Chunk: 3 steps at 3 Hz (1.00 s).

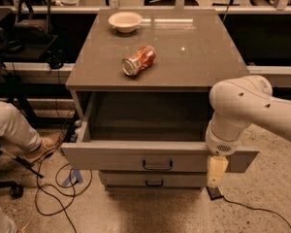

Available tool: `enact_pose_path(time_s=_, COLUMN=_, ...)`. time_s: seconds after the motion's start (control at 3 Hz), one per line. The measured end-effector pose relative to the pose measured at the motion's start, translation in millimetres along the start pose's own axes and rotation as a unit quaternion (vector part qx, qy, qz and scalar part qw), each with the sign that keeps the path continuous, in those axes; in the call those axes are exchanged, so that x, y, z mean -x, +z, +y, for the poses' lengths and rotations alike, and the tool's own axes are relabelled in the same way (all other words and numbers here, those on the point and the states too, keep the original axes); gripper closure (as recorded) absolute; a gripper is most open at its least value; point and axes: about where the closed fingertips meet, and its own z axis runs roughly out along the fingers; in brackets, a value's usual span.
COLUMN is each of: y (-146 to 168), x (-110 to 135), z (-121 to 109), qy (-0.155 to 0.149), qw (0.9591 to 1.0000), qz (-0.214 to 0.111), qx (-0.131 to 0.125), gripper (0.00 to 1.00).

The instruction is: Open top drawer

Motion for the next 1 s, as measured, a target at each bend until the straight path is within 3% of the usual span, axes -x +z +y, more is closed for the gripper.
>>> enact_pose_path(time_s=0.33, y=-8, x=-5, z=21, qy=-0.002, qw=1.0, qz=0.004, qx=-0.006, gripper=0.5)
enact_pose_path(time_s=1.0, y=-14, x=-13, z=45, qy=0.006, qw=0.9999, qz=-0.005, qx=-0.014, gripper=1.0)
